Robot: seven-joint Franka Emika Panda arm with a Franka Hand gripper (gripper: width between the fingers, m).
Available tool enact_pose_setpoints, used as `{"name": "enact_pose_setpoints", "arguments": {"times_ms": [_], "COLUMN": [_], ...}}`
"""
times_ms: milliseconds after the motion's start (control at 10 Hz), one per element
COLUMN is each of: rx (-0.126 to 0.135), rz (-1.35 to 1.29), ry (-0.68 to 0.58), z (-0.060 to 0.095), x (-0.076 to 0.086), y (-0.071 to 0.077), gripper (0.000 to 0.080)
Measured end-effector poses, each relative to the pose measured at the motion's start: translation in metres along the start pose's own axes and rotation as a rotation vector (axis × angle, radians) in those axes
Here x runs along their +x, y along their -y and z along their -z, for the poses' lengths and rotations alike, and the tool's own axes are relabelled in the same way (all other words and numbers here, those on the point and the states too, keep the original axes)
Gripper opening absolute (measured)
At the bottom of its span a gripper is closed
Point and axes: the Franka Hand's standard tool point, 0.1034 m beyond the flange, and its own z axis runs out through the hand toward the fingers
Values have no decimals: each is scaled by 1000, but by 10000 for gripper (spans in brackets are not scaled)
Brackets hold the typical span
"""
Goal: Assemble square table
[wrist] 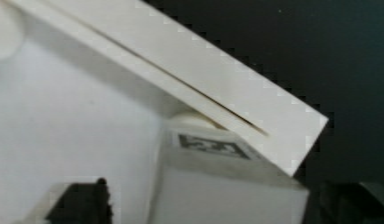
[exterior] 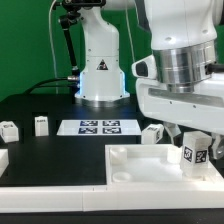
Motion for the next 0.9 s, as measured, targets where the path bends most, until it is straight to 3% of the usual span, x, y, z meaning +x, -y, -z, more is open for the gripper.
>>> {"name": "enact_pose_setpoints", "arguments": {"times_ms": [100,200,500,700,900], "rx": [1,11,1,-46,-45], "rz": [199,237,483,891,930], "ry": [-25,-46,-48,-107,-130], "z": [1,1,0,5,3], "x": [1,-2,-1,5,6], "y": [3,5,3,4,5], "gripper": [630,644,649,649,649]}}
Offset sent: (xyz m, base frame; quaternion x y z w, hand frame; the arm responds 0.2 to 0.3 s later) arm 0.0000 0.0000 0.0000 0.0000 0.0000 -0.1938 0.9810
